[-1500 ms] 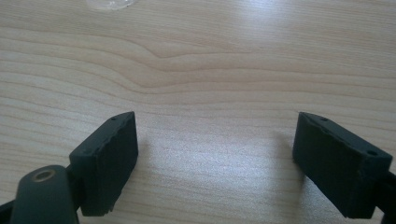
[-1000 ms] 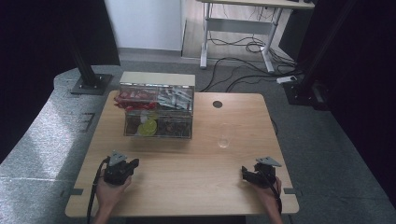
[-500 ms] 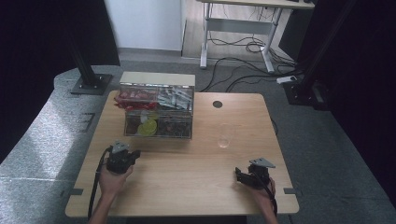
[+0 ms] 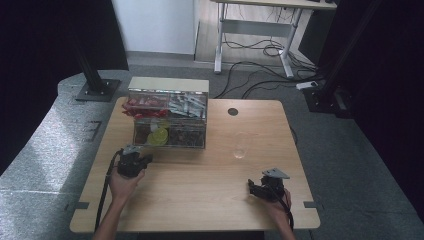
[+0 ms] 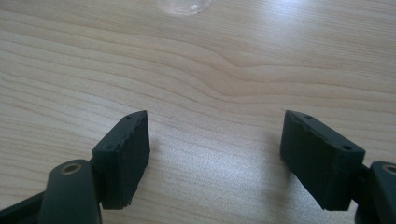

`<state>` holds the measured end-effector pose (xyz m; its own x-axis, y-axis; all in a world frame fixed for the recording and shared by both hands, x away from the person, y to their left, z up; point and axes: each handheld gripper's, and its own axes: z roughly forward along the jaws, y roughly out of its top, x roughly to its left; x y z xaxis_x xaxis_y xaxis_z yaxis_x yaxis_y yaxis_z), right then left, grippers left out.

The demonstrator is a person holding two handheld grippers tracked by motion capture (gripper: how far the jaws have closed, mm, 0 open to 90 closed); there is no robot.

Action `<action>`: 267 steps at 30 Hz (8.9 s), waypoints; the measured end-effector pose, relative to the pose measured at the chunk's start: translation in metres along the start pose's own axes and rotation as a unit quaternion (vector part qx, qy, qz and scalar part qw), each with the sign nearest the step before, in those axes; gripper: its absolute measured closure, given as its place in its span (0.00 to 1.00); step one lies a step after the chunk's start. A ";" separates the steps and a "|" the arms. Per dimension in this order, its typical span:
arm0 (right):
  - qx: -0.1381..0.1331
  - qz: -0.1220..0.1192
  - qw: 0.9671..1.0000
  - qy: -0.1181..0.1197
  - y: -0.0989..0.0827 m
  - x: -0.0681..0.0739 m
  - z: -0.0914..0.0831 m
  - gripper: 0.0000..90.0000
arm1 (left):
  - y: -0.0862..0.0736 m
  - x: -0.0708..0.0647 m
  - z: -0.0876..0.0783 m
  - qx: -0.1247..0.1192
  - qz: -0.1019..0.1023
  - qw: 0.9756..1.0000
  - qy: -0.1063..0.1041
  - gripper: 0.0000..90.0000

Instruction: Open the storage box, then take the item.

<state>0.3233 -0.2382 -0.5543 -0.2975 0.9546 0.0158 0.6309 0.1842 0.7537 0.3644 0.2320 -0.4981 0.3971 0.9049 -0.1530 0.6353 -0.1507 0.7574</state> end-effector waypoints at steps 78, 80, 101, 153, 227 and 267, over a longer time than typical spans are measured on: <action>-0.002 -0.005 1.000 -0.008 -0.002 0.002 -0.002 0.27 | 0.043 0.009 -0.008 -0.029 -0.001 0.999 0.015 1.00; -0.003 -0.006 1.000 -0.008 -0.002 0.002 -0.002 0.28 | 0.044 0.009 -0.009 -0.029 -0.001 0.999 0.015 1.00; -0.038 -0.018 0.999 0.031 0.020 0.030 -0.005 0.37 | 0.066 0.011 -0.012 -0.028 -0.001 1.000 0.010 1.00; -0.096 -0.056 0.987 0.117 0.102 0.106 0.002 0.47 | 0.091 0.012 -0.010 -0.035 -0.009 0.999 0.010 1.00; -0.104 -0.070 0.979 0.162 0.166 0.186 0.083 0.67 | 0.097 0.017 -0.016 -0.035 -0.004 0.999 0.004 1.00; -0.151 -0.073 0.970 0.177 0.173 0.171 0.048 0.99 | 0.096 0.014 -0.012 -0.031 -0.002 0.999 0.009 1.00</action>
<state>0.4160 -0.0317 -0.4527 -0.6291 0.7733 0.0788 0.3408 0.1833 0.9221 0.4235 0.2351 -0.4200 0.3815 0.9129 -0.1450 0.5951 -0.1226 0.7942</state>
